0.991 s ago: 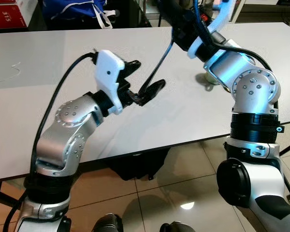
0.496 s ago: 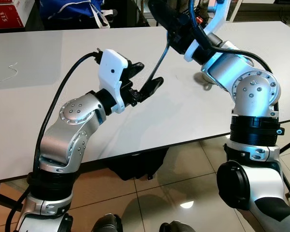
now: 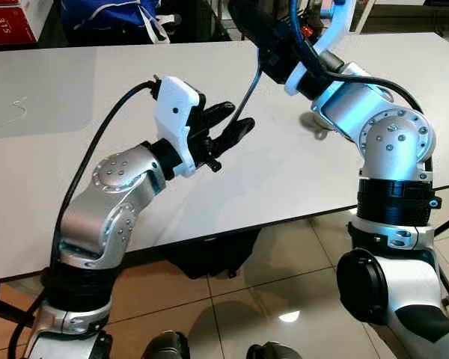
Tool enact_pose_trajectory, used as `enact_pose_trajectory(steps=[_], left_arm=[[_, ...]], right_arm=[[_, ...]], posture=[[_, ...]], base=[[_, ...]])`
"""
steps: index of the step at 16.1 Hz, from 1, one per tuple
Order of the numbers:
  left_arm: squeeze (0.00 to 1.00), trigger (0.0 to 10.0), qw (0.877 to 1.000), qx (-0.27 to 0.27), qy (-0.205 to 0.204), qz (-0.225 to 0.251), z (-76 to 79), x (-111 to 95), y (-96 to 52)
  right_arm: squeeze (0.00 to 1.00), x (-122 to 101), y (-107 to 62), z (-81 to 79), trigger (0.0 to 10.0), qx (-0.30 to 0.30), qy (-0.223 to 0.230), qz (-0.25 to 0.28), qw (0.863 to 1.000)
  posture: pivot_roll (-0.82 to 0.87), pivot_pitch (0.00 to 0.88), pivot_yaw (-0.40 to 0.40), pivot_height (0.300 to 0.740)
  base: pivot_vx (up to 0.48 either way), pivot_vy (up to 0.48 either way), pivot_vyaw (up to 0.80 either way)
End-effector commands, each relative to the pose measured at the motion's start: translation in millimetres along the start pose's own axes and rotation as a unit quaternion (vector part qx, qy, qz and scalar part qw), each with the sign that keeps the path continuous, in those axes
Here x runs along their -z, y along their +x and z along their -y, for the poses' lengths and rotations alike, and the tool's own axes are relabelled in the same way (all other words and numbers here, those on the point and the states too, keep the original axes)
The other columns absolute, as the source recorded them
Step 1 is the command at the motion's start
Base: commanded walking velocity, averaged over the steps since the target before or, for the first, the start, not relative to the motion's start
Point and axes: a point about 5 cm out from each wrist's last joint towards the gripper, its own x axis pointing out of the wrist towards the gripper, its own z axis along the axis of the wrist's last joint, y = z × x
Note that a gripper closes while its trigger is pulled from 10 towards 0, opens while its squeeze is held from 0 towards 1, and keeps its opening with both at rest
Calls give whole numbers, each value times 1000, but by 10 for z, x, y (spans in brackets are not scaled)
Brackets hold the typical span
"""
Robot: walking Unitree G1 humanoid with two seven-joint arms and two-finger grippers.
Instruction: Setting the table
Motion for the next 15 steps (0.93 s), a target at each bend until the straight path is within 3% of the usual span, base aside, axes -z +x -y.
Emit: enact_pose_trajectory(steps=[1, 15], left_arm=[[0, 0, 1000, 14, 1, 0, 48, -7, -7], [0, 0, 1000, -16, 7, -16, -48, 18, 3]], right_arm=[[0, -13, -33, 13, 10000, 4, -3, 2, 1000], [0, 24, -26, 32, 10000, 11, -8, -11, 1000]], posture=[[-52, 95, -76, 740], [-48, 79, -70, 740]], base=[[0, 0, 0], [0, 0, 0]])
